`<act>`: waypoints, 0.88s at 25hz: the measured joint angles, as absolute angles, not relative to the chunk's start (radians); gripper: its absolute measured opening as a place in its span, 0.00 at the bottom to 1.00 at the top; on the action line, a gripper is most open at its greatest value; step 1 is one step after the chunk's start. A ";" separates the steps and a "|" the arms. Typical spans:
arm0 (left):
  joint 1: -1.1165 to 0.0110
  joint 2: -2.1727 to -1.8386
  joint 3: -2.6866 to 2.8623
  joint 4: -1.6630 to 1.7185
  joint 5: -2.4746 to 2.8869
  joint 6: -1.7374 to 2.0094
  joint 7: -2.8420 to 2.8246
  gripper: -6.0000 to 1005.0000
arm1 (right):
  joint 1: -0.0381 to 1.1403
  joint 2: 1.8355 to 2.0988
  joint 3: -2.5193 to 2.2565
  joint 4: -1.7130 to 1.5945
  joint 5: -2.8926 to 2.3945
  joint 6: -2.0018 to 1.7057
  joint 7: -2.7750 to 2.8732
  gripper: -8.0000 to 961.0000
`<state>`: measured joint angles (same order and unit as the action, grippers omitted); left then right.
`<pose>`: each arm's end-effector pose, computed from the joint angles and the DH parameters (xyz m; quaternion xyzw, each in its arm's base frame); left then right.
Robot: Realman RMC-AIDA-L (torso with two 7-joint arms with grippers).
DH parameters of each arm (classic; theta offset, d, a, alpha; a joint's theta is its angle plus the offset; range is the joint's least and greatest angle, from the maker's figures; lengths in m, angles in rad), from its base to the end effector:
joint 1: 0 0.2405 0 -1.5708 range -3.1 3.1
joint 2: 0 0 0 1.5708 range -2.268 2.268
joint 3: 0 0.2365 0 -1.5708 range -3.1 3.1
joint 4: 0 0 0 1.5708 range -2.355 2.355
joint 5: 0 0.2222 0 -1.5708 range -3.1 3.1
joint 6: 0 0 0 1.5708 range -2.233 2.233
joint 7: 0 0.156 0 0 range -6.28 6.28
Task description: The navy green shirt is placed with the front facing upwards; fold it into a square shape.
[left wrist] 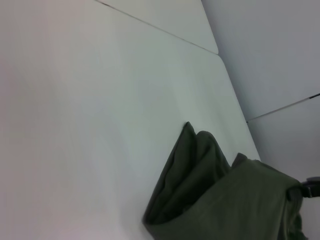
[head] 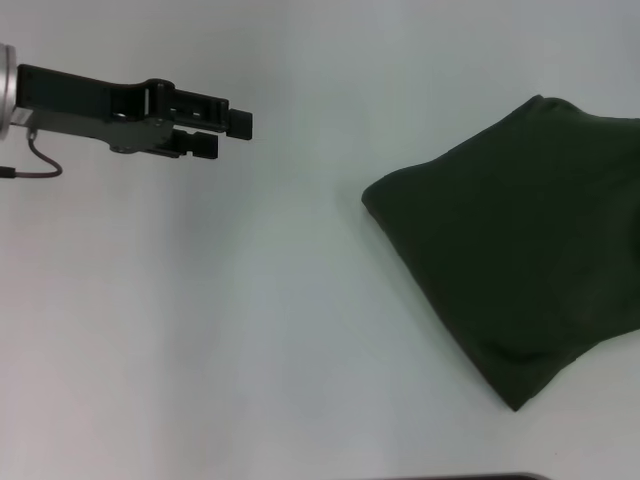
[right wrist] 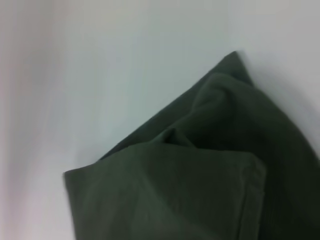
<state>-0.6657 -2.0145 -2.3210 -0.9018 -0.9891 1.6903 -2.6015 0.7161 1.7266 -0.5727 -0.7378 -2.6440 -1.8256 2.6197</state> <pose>-0.1950 0.3647 0.0364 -0.7994 -0.5865 -0.1304 0.0012 0.2929 0.3530 0.1510 -0.7143 0.6891 -0.0328 0.1174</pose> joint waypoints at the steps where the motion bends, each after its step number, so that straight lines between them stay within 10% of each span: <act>1: -0.666 -2.015 -2.321 -0.902 -0.989 1.690 -2.601 0.70 | 0.718 1.728 -0.575 -0.739 -2.660 -1.813 2.623 0.11; 22: -0.673 -2.059 -2.286 -0.900 -0.984 1.716 -2.594 0.71 | 0.757 1.814 -0.638 -0.868 -2.749 -1.611 2.710 0.18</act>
<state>-0.6731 -2.0589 -2.2863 -0.9004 -0.9838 1.7161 -2.5942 0.7569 1.8135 -0.6384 -0.8683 -2.7486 -1.6111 2.7097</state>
